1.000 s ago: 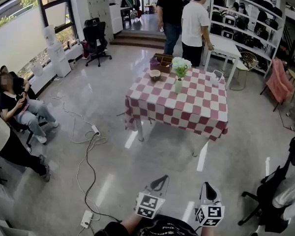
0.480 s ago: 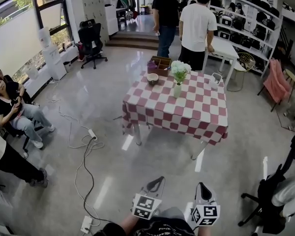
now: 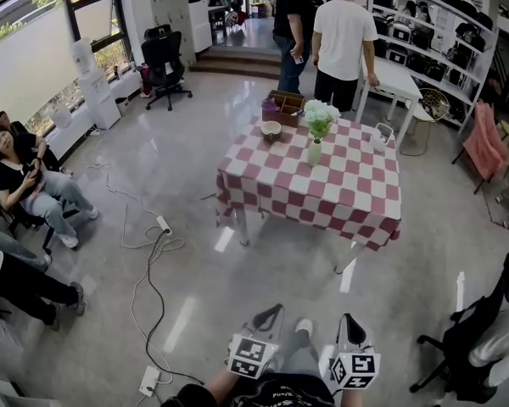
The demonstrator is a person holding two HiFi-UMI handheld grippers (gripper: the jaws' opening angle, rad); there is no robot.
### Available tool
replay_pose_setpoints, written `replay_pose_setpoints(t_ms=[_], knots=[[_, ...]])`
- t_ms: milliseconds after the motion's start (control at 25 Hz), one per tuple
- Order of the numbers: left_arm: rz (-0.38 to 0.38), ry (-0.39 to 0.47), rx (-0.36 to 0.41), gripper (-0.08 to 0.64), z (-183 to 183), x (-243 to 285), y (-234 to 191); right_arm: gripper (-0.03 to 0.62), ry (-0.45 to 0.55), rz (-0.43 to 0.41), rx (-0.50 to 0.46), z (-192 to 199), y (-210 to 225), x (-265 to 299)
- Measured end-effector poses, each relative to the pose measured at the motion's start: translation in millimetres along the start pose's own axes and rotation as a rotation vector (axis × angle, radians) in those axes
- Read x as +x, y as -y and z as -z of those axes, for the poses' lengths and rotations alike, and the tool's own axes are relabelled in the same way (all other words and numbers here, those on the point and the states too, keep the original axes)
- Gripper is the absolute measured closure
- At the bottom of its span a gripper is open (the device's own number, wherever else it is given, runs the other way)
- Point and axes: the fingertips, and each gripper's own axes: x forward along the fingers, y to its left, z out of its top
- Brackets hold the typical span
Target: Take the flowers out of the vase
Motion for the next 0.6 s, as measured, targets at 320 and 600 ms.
replay_pose_setpoints(t_ms=[320, 600], knots=[[-0.036, 0.003, -0.008, 0.549, -8, 21, -12, 0.586, 0.004, -0.011, -0.001, -9, 17, 25], [-0.067, 0.002, -0.004, 0.549, -24, 50, -23, 0.586, -0.008, -0.055, -0.004, -23, 36, 63]])
